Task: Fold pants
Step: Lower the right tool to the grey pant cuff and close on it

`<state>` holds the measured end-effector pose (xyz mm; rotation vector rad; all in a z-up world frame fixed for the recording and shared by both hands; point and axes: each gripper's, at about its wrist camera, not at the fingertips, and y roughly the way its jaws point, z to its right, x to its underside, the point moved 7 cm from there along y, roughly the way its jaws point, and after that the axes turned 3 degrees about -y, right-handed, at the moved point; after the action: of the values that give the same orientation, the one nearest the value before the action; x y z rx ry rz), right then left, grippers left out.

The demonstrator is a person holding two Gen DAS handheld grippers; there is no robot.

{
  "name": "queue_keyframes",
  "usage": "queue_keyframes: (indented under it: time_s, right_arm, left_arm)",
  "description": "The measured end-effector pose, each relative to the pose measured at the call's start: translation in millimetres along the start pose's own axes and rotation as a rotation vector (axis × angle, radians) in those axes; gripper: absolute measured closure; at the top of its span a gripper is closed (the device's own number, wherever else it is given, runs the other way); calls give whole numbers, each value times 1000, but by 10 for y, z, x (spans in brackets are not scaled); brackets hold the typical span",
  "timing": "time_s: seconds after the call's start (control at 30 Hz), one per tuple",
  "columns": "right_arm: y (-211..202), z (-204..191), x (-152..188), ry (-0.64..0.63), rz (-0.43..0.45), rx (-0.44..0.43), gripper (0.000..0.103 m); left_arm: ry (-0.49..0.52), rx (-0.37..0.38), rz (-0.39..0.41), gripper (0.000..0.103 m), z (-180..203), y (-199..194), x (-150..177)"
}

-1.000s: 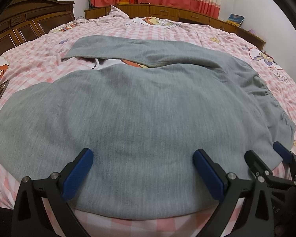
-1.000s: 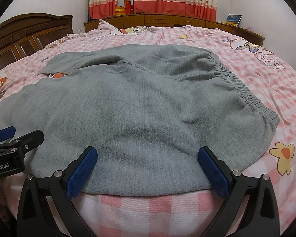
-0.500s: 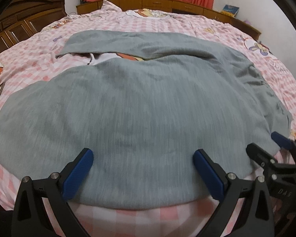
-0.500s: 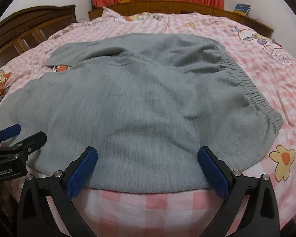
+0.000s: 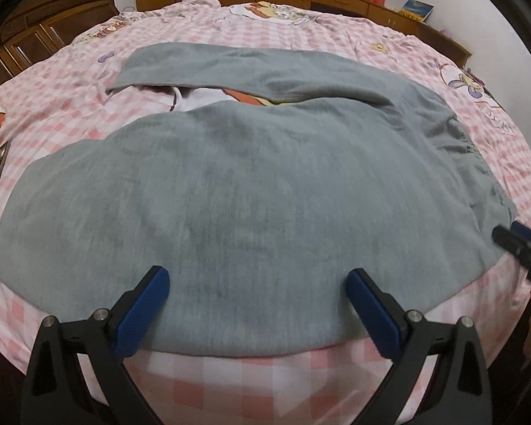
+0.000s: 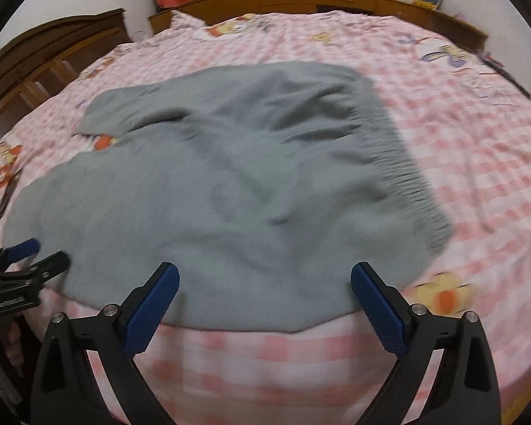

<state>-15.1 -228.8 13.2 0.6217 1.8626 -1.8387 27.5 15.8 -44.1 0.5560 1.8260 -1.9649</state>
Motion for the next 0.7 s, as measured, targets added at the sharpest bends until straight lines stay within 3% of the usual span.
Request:
queue_keyframes:
  time_s: [0.2,0.4,0.7]
  right_arm:
    - [-170,564,-59,43,26,122,3]
    - [-138,1011,-330,25,24,192,3]
    - [125,982,-954,-22,2,90,3]
  left_arm:
    - [29,-9,4,1,-1,-76,43]
    - [33,-7,36,1,11,-104,-347]
    - [91,-58,67,1,-80,-49,-1321]
